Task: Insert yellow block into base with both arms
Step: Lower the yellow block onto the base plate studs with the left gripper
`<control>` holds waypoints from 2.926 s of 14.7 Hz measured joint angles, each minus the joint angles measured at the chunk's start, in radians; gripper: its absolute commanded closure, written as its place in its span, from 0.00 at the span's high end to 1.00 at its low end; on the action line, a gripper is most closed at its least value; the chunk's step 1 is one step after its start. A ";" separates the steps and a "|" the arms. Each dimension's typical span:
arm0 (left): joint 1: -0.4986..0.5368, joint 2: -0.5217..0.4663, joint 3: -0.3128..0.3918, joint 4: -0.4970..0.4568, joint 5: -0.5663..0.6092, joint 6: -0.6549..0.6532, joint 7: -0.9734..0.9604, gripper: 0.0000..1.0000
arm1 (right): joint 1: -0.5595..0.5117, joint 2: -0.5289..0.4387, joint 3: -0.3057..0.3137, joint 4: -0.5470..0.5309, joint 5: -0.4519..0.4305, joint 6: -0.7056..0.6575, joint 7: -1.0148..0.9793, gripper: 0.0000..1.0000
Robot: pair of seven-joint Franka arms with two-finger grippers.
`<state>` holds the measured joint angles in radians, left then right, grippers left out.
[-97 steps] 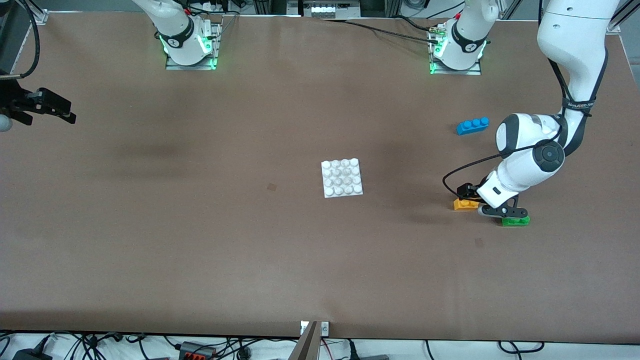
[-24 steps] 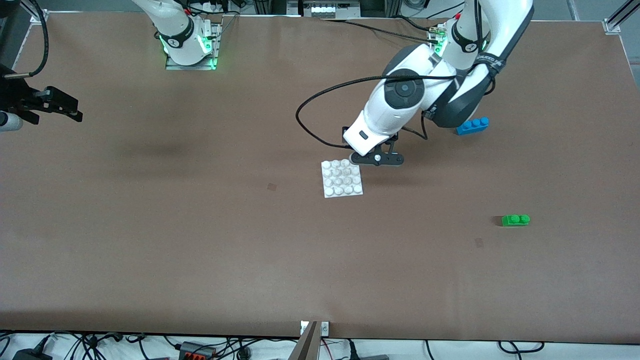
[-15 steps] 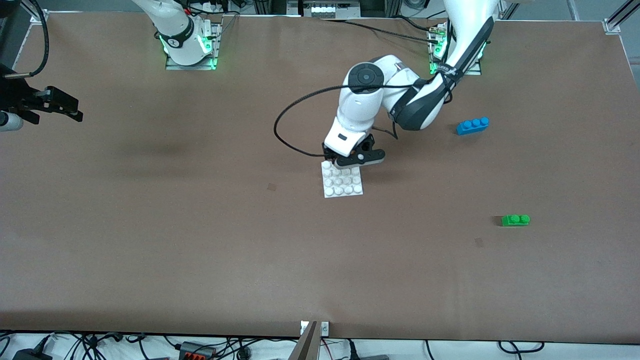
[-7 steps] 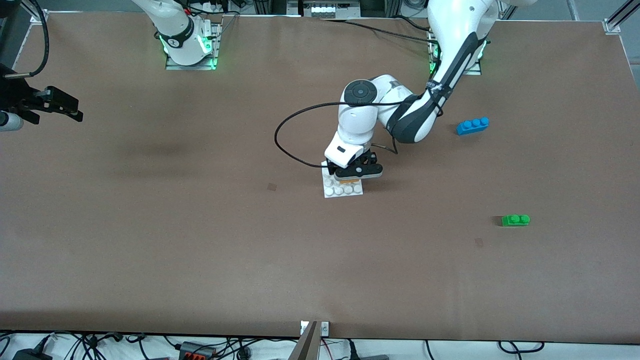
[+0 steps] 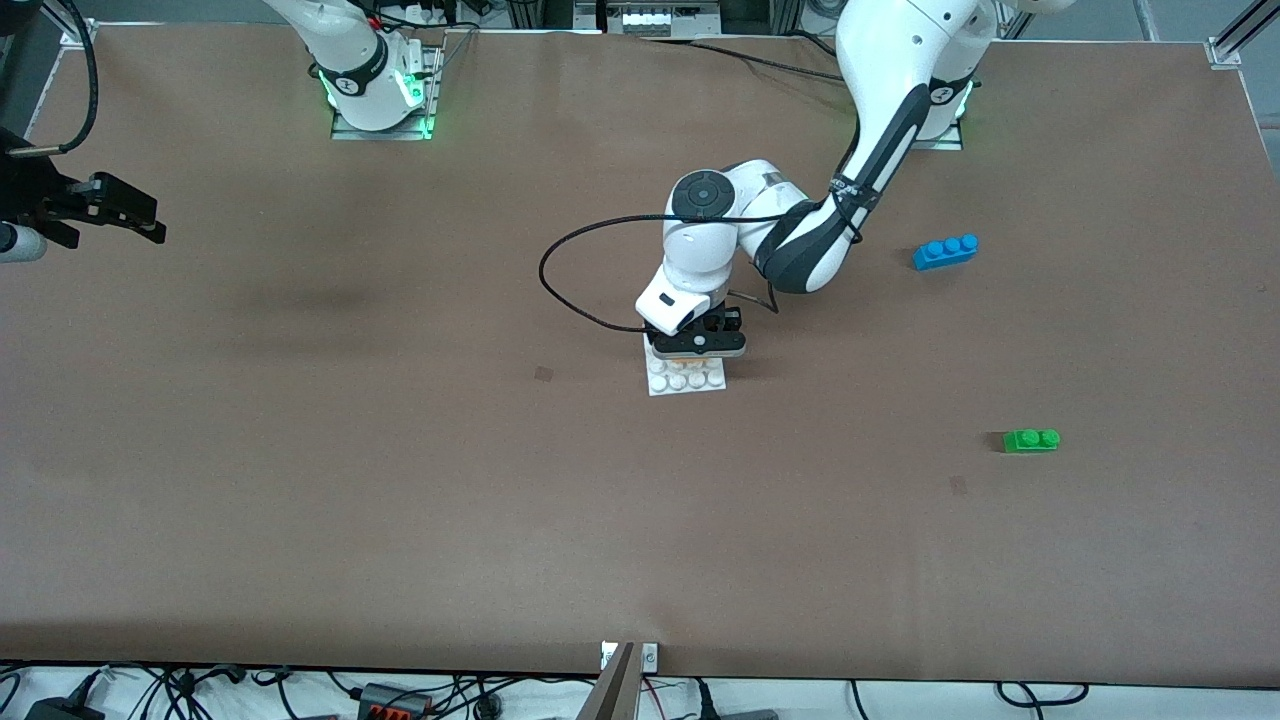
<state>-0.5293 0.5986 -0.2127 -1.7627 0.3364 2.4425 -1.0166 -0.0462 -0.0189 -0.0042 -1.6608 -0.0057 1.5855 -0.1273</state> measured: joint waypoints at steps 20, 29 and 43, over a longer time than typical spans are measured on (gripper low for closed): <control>0.023 0.021 -0.030 0.002 -0.009 0.021 -0.005 0.58 | 0.000 0.000 0.000 0.000 0.000 -0.026 0.004 1.00; 0.048 0.019 -0.062 -0.019 -0.009 0.021 -0.005 0.58 | 0.001 0.000 0.000 0.000 0.000 -0.027 0.004 1.00; 0.069 0.015 -0.073 -0.035 -0.009 0.021 -0.005 0.60 | 0.003 0.000 0.001 0.001 0.000 -0.027 0.004 1.00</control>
<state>-0.4601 0.6132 -0.2855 -1.7981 0.3276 2.4639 -1.0217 -0.0437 -0.0191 -0.0037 -1.6602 -0.0057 1.5583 -0.1230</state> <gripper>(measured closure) 0.313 0.000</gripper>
